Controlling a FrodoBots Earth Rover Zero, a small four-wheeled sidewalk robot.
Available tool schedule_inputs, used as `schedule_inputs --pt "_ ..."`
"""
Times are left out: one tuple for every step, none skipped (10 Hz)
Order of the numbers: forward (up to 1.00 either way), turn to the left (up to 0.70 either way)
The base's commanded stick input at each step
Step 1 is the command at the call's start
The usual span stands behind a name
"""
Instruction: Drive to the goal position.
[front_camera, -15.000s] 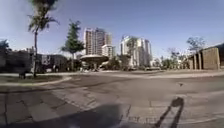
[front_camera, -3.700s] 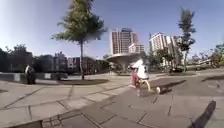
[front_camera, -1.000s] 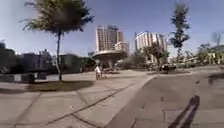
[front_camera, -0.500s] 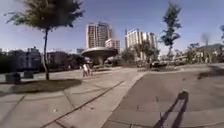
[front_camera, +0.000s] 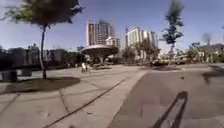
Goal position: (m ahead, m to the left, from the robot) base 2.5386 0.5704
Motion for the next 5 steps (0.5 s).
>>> schedule_inputs --pt "0.57 0.01" --pt "0.58 0.03" --pt "0.6 0.09" --pt "0.61 0.12" --pt "0.61 0.08"
